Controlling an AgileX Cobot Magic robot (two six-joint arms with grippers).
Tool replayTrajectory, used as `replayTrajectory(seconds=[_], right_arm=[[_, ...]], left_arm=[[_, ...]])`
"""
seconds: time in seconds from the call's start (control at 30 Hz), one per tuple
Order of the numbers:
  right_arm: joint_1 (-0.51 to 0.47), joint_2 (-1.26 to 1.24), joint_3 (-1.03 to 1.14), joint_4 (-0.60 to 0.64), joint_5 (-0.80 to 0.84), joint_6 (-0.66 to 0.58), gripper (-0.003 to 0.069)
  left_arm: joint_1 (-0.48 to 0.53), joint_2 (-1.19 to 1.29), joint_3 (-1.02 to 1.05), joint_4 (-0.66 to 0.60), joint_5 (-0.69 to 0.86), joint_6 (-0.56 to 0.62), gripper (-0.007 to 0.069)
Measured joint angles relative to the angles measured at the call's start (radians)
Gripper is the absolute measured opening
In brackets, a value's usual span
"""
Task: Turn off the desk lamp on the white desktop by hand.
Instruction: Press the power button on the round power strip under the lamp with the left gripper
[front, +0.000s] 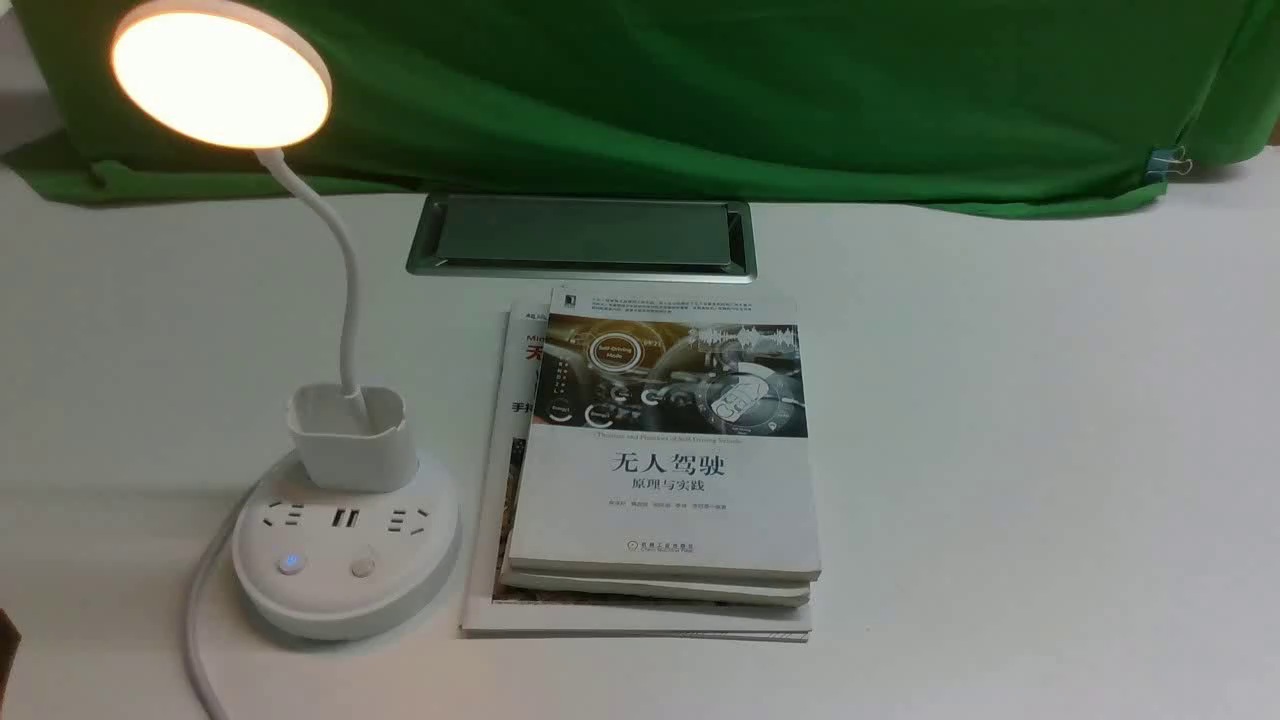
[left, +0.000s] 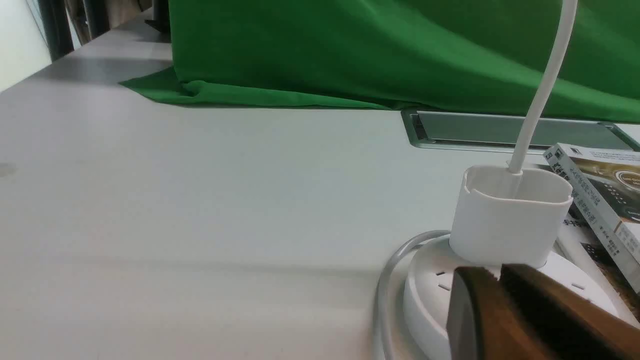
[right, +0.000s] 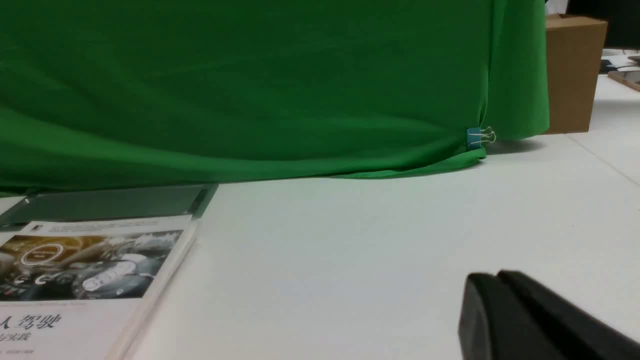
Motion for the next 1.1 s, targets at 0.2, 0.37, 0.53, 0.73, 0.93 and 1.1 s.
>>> replayTrajectory(seconds=[0.2, 0.37, 0.53, 0.73, 0.93, 1.1], right_arm=[[0.000, 0.000, 0.000, 0.000, 0.000, 0.000, 0.0036], [0.000, 0.000, 0.000, 0.000, 0.000, 0.000, 0.0036], [0.000, 0.000, 0.000, 0.000, -0.001, 0.000, 0.0036], [0.000, 0.000, 0.000, 0.000, -0.001, 0.000, 0.0036], [0.000, 0.000, 0.000, 0.000, -0.001, 0.000, 0.0036], [0.000, 0.000, 0.000, 0.000, -0.001, 0.000, 0.0036]], left_arm=[[0.000, 0.000, 0.000, 0.001, 0.000, 0.000, 0.0041], [0.000, 0.000, 0.000, 0.001, 0.000, 0.000, 0.0041], [0.000, 0.000, 0.000, 0.001, -0.021, 0.000, 0.0041], [0.000, 0.000, 0.000, 0.001, -0.084, 0.000, 0.0041], [0.000, 0.000, 0.000, 0.001, -0.089, 0.000, 0.0041], [0.000, 0.000, 0.000, -0.003, -0.110, -0.001, 0.0041]])
